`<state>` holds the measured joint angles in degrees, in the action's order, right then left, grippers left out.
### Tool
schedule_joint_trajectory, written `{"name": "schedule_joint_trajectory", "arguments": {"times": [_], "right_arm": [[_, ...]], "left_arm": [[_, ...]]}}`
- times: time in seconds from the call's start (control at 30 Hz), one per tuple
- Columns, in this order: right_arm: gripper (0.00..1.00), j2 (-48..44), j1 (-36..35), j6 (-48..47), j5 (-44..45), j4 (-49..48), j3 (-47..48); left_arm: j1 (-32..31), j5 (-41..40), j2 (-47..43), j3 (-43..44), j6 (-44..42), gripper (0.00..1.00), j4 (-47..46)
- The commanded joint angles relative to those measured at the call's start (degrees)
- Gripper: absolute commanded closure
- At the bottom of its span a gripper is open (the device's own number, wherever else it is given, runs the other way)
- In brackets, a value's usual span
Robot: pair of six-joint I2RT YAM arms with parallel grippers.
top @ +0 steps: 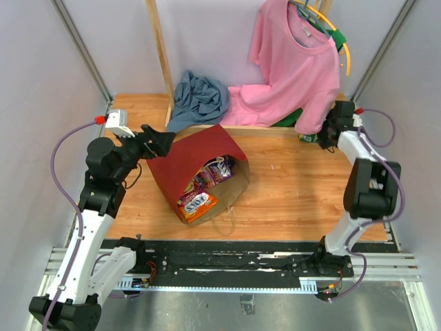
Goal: Take the snacks out of the paper bag
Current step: Move the snack to the center of the board, then take out the snack from the paper bag.
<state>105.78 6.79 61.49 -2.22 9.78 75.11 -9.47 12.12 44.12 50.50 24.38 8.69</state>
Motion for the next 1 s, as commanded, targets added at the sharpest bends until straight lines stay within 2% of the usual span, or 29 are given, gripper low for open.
{"name": "schedule_joint_trajectory", "arguments": {"times": [0.0, 0.17, 0.27, 0.33, 0.4, 0.47, 0.57, 0.77, 0.83, 0.97], "right_arm": [[0.20, -15.56, 0.73, 0.13, 1.17, -2.29, -8.60], [0.16, -34.44, 0.26, -1.96, 1.17, -0.56, -23.31], [0.16, -48.84, -2.53, -1.25, 1.98, 1.23, -34.62], [0.16, -57.60, -7.81, -0.90, 4.48, 1.42, -42.95], [0.15, -63.75, -15.81, -1.72, 9.00, 4.95, -45.66], [0.13, -65.96, -25.05, -2.56, 13.72, 9.38, -45.74], [0.13, -62.70, -40.16, -6.30, 19.24, 10.16, -43.86], [0.13, -43.10, -65.20, -16.98, 28.76, 10.02, -32.36], [0.14, -38.71, -68.15, -22.06, 22.45, 2.36, -31.24], [0.22, -31.88, -68.35, -26.82, 9.00, -11.81, -31.82]], "left_arm": [[-0.10, 1.68, -0.49, 1.34, 0.70, 0.00, -0.47], [-0.11, 1.99, -1.21, -0.14, 1.33, 0.00, -1.71], [-0.04, 2.37, -0.98, -0.54, 1.25, 0.00, -2.69], [-0.10, 2.71, -0.52, -0.27, 1.15, 0.00, -3.01], [-0.10, 3.24, -0.37, -0.39, 1.46, 0.00, -3.96], [-0.11, 4.06, -0.08, -0.64, 2.06, 0.00, -5.31], [-0.04, 5.50, 0.69, -0.67, 2.94, 0.00, -7.00], [-0.11, 6.78, 2.13, -0.37, 3.70, 0.00, -7.66], [-0.11, 6.28, 1.98, -0.05, 3.36, 0.00, -6.80], [-0.11, 5.72, 1.31, 0.58, 2.34, 0.00, -5.24]]}}
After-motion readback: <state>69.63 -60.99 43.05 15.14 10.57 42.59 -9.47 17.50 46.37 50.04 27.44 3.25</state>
